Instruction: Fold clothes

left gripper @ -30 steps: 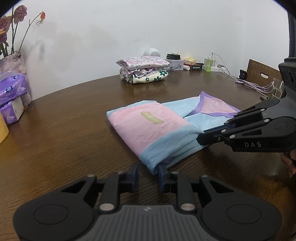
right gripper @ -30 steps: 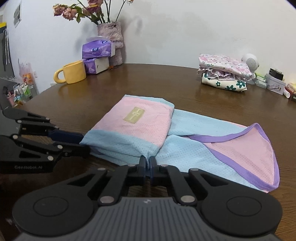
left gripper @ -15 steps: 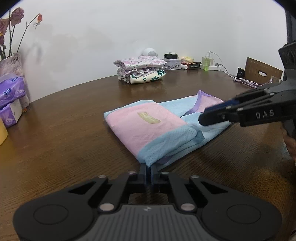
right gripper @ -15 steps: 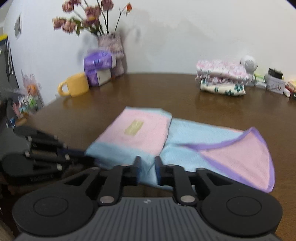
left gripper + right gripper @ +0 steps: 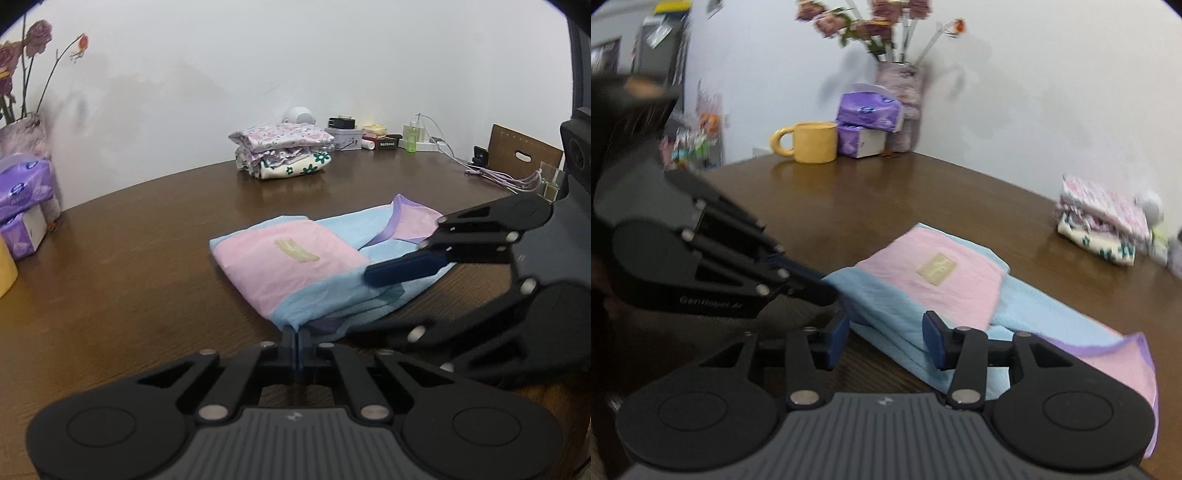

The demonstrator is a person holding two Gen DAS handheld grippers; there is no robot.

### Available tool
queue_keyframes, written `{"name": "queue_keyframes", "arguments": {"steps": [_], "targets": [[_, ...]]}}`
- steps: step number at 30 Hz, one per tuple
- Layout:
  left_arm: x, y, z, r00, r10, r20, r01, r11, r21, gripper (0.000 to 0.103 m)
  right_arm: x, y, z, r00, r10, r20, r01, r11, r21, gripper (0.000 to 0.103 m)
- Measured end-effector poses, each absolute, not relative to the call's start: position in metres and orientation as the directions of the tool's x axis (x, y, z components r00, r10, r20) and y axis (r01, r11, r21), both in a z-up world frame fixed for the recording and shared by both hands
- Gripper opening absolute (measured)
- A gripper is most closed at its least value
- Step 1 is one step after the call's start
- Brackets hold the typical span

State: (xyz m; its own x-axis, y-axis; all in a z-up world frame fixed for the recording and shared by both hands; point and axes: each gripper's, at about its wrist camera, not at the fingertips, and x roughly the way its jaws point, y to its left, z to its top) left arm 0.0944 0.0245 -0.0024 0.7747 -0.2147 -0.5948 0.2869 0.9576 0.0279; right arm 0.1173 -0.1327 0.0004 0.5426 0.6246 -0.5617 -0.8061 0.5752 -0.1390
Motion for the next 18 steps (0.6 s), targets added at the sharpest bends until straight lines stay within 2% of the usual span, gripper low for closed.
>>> {"name": "queue_keyframes", "arguments": {"steps": [7,18], "targets": [[0.094,0.031,0.002,0.782,-0.257,-0.568,0.291,0.956,-0.031,0.000,0.103,-0.106,-0.012,0.619,0.545,-0.566,-0.751,0.622,-0.223,0.045],[0.093,0.033,0.005,0.784,-0.293,-0.547,0.324,0.945,-0.041,0.000,0.099,-0.085,-0.019,0.704,0.461,-0.540,-0.680,0.655,-0.328,0.045]]}}
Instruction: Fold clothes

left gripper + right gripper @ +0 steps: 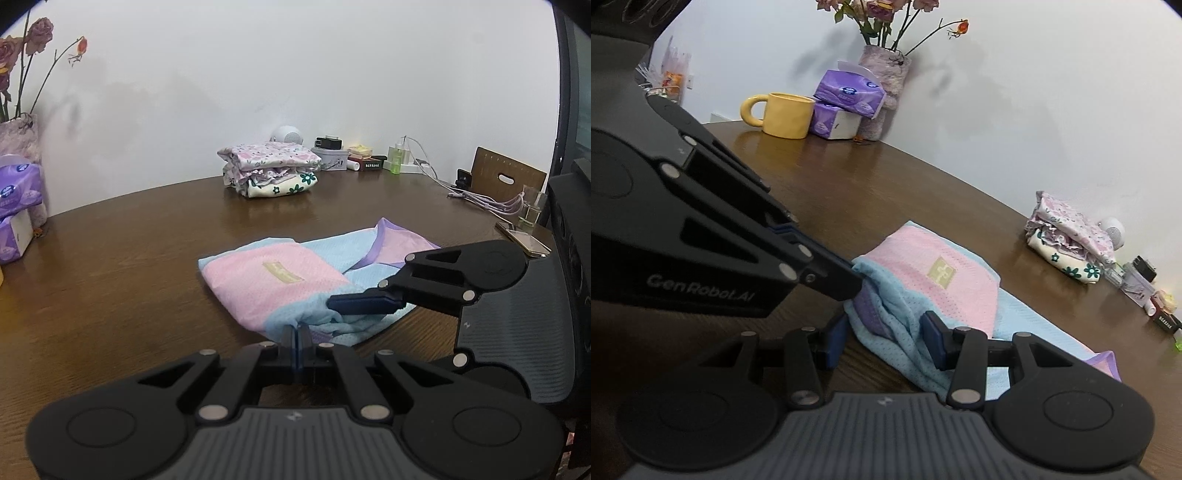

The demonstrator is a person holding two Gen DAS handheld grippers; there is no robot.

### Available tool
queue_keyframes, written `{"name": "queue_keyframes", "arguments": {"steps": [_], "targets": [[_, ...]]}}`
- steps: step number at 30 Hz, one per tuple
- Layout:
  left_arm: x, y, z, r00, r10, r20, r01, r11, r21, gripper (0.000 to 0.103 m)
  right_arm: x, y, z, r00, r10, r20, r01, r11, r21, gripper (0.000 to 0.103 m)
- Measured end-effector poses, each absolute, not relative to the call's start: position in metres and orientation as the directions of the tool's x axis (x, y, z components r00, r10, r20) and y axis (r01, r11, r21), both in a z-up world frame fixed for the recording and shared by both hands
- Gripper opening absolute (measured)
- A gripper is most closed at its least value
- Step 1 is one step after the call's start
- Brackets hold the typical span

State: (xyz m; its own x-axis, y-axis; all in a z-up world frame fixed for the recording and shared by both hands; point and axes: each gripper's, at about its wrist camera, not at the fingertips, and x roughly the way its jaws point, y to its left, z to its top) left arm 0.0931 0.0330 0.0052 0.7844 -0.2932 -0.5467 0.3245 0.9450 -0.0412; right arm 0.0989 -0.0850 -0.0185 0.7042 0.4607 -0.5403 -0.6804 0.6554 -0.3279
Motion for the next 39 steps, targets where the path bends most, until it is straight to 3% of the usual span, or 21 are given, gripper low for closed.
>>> {"name": "queue_keyframes", "arguments": {"steps": [16,26,28,33,36,39], "targets": [[0.093,0.041,0.002,0.785,-0.290,-0.548,0.309,0.949,-0.059,0.002,0.093,-0.079,-0.019,0.742,0.437,-0.508,-0.660,0.611,-0.438,0.044],[0.092,0.030,0.001,0.793,-0.258,-0.552,0.322,0.947,0.020,0.008,0.092,-0.079,-0.020,0.739,0.442,-0.508,-0.666,0.594,-0.452,0.047],[0.091,0.028,0.000,0.793,-0.258,-0.552,0.331,0.943,0.035,0.001,0.091,-0.079,-0.020,0.737,0.445,-0.509,-0.669,0.591,-0.451,0.047],[0.086,0.029,-0.001,0.809,-0.238,-0.537,0.313,0.948,0.052,0.000,0.095,-0.080,-0.019,0.726,0.454,-0.517,-0.680,0.590,-0.436,0.047],[0.087,0.029,-0.002,0.810,-0.237,-0.537,0.311,0.949,0.050,0.000,0.098,-0.081,-0.019,0.718,0.459,-0.523,-0.687,0.589,-0.426,0.044],[0.087,0.030,-0.001,0.808,-0.244,-0.536,0.314,0.948,0.042,0.000,0.099,-0.081,-0.018,0.709,0.462,-0.533,-0.695,0.586,-0.416,0.027]]}}
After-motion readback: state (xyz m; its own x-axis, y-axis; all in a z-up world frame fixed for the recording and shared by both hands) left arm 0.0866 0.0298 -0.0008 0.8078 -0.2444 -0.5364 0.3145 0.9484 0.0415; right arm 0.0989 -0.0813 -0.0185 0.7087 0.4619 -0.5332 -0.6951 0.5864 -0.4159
